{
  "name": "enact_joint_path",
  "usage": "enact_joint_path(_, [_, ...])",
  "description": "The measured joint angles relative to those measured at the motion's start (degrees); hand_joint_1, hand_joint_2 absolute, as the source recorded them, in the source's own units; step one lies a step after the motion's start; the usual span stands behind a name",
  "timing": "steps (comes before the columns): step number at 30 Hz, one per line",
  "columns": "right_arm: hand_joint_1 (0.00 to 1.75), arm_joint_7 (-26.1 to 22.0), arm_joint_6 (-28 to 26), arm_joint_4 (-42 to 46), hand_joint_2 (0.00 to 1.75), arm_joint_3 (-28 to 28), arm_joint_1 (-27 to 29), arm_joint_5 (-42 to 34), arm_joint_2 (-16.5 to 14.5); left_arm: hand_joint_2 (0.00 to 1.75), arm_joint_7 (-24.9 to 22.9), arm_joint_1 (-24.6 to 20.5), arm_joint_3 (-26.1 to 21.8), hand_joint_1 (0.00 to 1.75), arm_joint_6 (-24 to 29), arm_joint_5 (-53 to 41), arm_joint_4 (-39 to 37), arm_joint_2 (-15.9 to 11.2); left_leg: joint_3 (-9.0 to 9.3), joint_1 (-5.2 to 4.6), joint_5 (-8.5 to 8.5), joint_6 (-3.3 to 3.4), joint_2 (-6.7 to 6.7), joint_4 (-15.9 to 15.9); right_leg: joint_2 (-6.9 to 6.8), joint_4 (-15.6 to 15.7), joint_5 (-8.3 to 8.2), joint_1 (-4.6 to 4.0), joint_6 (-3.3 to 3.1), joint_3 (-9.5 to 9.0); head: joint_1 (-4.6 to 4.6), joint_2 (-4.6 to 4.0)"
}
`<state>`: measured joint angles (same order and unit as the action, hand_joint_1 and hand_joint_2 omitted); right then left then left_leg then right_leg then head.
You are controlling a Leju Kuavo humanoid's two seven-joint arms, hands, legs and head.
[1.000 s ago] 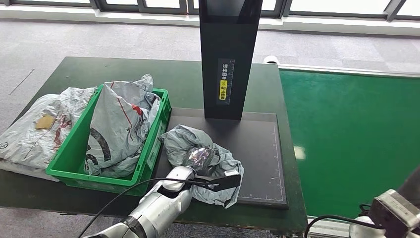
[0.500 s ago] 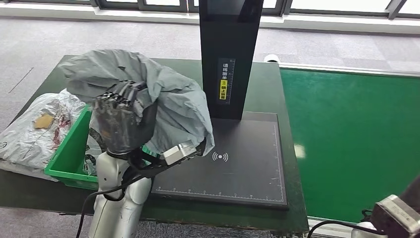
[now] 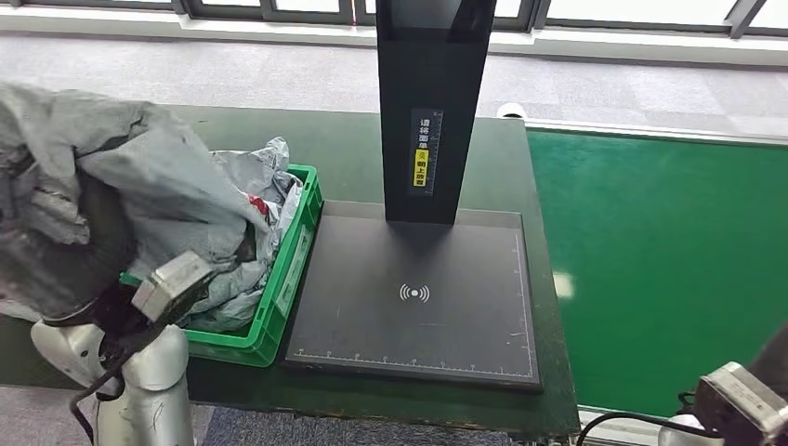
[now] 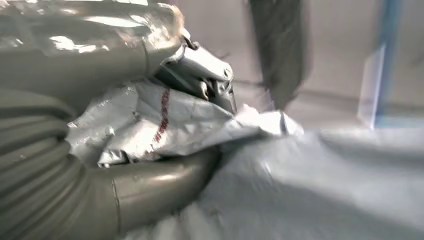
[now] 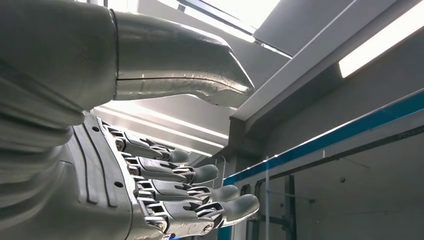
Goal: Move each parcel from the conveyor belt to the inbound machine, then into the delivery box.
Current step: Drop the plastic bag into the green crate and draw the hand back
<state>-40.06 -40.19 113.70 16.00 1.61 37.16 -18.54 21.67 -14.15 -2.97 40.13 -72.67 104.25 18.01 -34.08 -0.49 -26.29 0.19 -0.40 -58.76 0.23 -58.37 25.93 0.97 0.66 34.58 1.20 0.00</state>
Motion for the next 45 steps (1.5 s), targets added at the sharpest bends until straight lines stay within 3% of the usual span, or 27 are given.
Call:
enact_joint_path(6, [0.0,-0.02,0.06,-0.05,1.75,-0.27,-0.03,0.36,-0.1,1.75,-9.15,-10.31,-6.38,1.75,-0.34,-10.31,-29.45,0.09,-0.06,0.0,0.23,-0.04,0.04,0.0,0.06,-0.01,-0.33,0.0,-0.04,0.03,-0.01,0.0])
enact_joint_path(10, [0.0,-0.02,0.08,-0.08,1.75,-0.31,-0.03,0.46,-0.1,1.75,-9.99,-13.99,-8.29,1.75,-0.31,-10.97,-40.25,-0.21,-0.09,0.0,0.25,-0.05,0.09,-0.02,0.16,-0.01,-0.42,0.01,-0.05,0.09,-0.01,0.0])
enact_joint_path(23, [0.0,-0.02,0.09,-0.37,1.75,-0.35,0.02,0.74,-0.1,1.75,-16.49,-20.85,-10.87,1.75,-0.15,-14.08,-58.56,-1.37,-0.21,0.0,0.23,-0.04,-0.01,-0.01,0.06,0.0,-0.35,0.0,-0.02,0.17,0.0,0.0])
enact_joint_path(26, [0.0,-0.02,0.09,-0.39,1.75,-0.37,0.03,0.85,-0.1,1.75,-21.05,-22.22,-10.94,1.75,-0.65,-15.11,-62.55,-2.13,-0.21,0.0,0.23,-0.04,-0.01,-0.01,0.06,-0.01,-0.35,0.0,-0.02,0.17,0.0,0.0])
enact_joint_path(30, [0.0,-0.02,0.09,-0.65,1.75,-0.44,0.0,0.79,-0.1,1.75,-34.58,-25.03,-8.96,1.75,-6.41,-15.72,-71.3,-4.46,-0.19,0.0,0.24,-0.05,0.03,-0.01,0.07,-0.01,-0.36,0.0,-0.03,0.17,0.0,0.0])
enact_joint_path(32, [0.0,-0.02,0.09,-0.88,1.75,-0.44,0.0,0.62,-0.1,1.75,-37.93,-25.88,-7.94,1.75,-10.36,-15.76,-74.7,-5.41,-0.19,0.01,0.25,-0.05,0.03,-0.01,0.08,-0.01,-0.36,-0.01,-0.03,0.16,-0.01,0.0])
enact_joint_path(39, [0.0,-0.02,0.09,-1.41,1.75,-0.44,-0.04,0.1,-0.1,1.75,-42.56,-27.55,-6.58,1.75,-17.17,-15.85,-80.77,-7.48,-0.18,0.0,0.24,-0.05,0.03,-0.01,0.07,-0.01,-0.35,0.0,-0.03,0.14,0.0,0.0])
enact_joint_path(45, [0.0,-0.02,0.09,-1.84,1.75,-0.44,-0.11,-0.07,-0.1,1.75,-44.48,-27.89,-6.56,1.75,-18.53,-15.85,-82.23,-8.57,-0.16,0.01,0.24,-0.06,0.03,0.0,0.06,-0.01,-0.35,0.0,-0.03,0.13,0.0,0.0])
